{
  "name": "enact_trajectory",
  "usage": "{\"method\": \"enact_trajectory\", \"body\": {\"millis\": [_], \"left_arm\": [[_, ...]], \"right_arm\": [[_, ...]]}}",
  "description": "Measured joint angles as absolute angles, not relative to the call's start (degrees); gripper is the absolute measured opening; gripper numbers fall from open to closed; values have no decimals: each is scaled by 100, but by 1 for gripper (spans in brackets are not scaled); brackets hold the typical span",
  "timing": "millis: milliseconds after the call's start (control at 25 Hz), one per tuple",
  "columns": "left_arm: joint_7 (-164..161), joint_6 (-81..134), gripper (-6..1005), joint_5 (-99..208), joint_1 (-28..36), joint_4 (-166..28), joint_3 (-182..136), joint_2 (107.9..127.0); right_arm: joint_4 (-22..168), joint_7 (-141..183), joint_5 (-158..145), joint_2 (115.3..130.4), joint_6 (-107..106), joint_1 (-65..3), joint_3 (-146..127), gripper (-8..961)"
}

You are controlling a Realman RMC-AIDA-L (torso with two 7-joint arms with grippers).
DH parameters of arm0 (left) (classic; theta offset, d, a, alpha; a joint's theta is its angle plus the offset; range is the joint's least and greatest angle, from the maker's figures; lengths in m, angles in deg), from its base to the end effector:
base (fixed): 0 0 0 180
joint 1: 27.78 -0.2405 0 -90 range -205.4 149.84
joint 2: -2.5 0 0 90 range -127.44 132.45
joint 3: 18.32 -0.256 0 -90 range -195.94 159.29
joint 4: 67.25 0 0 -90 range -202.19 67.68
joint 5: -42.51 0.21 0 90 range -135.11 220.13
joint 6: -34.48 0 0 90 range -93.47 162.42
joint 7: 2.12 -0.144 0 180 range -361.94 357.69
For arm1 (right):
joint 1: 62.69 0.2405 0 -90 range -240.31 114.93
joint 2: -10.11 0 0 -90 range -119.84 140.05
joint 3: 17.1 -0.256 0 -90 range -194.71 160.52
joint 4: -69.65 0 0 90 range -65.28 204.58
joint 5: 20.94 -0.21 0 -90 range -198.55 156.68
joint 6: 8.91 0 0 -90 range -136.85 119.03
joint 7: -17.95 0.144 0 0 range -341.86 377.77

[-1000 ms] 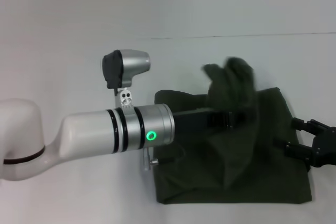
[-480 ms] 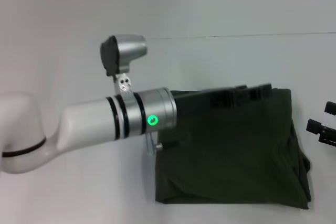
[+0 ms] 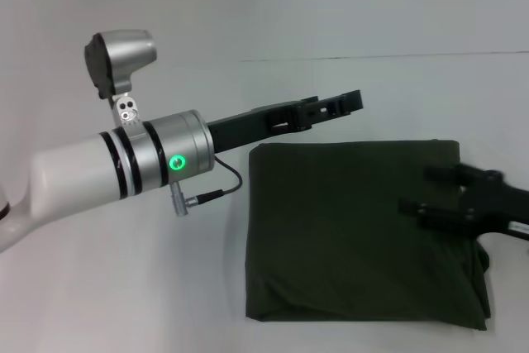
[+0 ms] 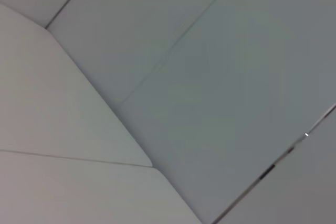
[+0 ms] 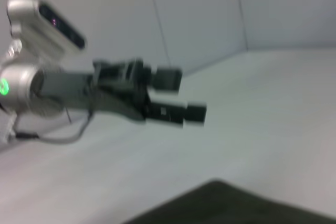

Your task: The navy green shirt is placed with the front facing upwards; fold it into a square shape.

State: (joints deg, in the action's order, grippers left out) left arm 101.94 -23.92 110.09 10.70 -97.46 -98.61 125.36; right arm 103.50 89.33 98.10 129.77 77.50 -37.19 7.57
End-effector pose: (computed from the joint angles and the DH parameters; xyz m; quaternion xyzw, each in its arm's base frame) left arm -0.1560 0.3802 -0.0873 -0.8211 -0.4378 -0.3574 0.0799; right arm 0.3158 0.3068 0.0096 -0.9007 0.2679 0.2540 0.2292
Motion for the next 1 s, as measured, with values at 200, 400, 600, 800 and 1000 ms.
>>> {"method": "enact_trajectory", "body": {"millis": [200, 400, 600, 800, 1000], "left_arm": [[10208, -2451, 940, 11168, 1000, -9722, -9749, 12498], [10263, -2533, 939, 11590, 934, -9715, -9555, 12496], [10521, -2626, 938, 12253, 855, -9677, -9156, 12457], [11377, -2947, 938, 13615, 851, -9796, -8271, 12300], [12707, -3477, 937, 15187, 909, -10196, -7568, 12152]], "right_arm": [[9971, 9189, 9821, 12970, 6783, -3551, 1140, 883], [9999, 9319, 9629, 12932, 6335, -3582, 1020, 883], [10037, 9544, 9516, 12896, 5783, -3472, 959, 882], [10410, 9518, 8934, 12920, 6335, -3525, 949, 883], [10629, 9516, 8599, 12884, 6895, -3610, 949, 883]]}}
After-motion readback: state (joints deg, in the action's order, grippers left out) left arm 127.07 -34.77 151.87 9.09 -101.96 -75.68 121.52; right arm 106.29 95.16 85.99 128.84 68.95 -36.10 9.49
